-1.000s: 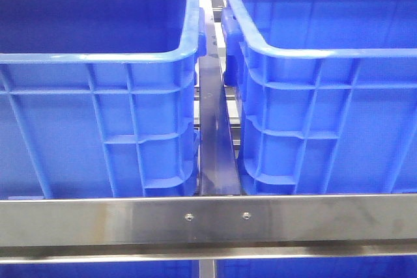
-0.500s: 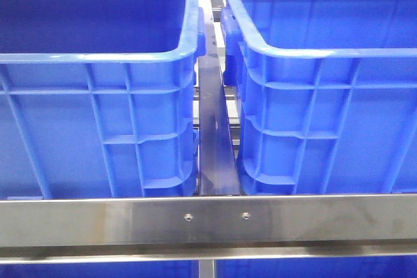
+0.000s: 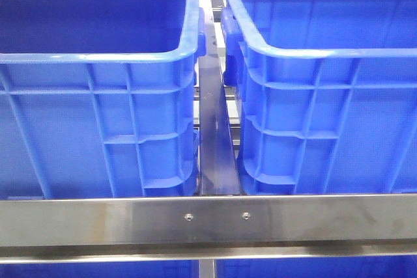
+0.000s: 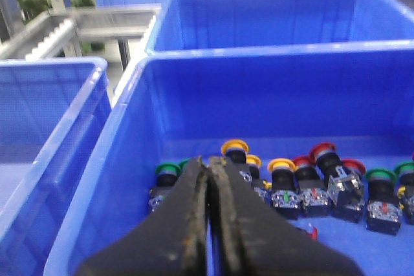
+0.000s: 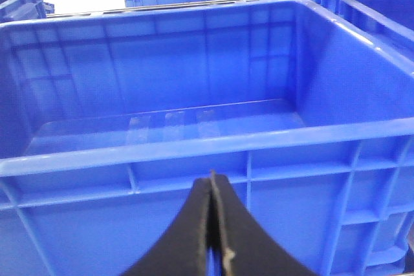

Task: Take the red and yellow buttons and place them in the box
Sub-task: 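Lower the left gripper toward the yellow-capped button in the button crate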

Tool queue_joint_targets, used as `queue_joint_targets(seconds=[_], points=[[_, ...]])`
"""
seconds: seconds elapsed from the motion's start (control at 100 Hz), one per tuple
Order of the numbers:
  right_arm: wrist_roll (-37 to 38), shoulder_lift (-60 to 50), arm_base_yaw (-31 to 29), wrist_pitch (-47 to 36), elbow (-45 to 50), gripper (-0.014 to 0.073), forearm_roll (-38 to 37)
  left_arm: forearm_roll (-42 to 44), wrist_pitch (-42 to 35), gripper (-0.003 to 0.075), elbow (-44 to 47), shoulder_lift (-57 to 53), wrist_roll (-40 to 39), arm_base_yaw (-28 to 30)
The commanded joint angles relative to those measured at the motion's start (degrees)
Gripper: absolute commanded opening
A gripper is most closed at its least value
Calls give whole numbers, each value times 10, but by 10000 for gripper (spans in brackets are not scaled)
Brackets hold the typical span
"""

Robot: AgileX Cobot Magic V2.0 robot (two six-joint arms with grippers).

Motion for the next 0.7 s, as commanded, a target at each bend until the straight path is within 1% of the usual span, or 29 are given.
queue_joint_targets(seconds=[0.0, 0.04, 0.08, 0.1, 0.11, 0.15, 0.16, 0.18, 0.23, 0.25, 0.28, 0.3, 0.36, 0.41, 0.52, 0.69], points=[[0, -14, 2, -46, -10, -61, -5, 1, -4, -7, -69, 64, -3, -3], [0, -14, 2, -46, -10, -61, -5, 1, 8, 18, -87, 91, -3, -3], [0, -14, 2, -46, -10, -61, -5, 1, 13, 70, -105, 112, -3, -3], [0, -14, 2, -46, -10, -61, -5, 1, 13, 117, -113, 125, -3, -3], [0, -14, 2, -46, -10, -61, -5, 1, 13, 117, -116, 133, -3, -3], [0, -14, 2, -46, -10, -61, -5, 1, 13, 201, -132, 153, -3, -3], [0, -14, 2, -46, -10, -61, -5, 1, 13, 232, -137, 161, -3, -3], [0, -14, 2, -46, -10, -61, -5, 1, 13, 265, -142, 172, -3, -3], [0, -14, 2, -46, -10, -61, -5, -1, 13, 401, -160, 198, -3, -3], [0, -14, 2, -46, -10, -61, -5, -2, 13, 435, -165, 209, -3, -3], [0, -14, 2, -46, -10, -61, -5, -2, 18, 512, -176, 224, -3, -3], [0, -14, 2, -46, -10, -61, -5, -2, 21, 552, -183, 234, -3, -3], [0, -14, 2, -46, -10, -61, -5, -2, 39, 633, -202, 261, -3, -3], [0, -14, 2, -46, -10, -61, -5, -2, 54, 652, -219, 292, -3, -3], [0, -14, 2, -46, -10, -61, -5, -3, 94, 652, -261, 350, -3, -3], [0, -14, 2, -46, -10, -61, -5, -19, 211, 650, -344, 456, -3, -3]])
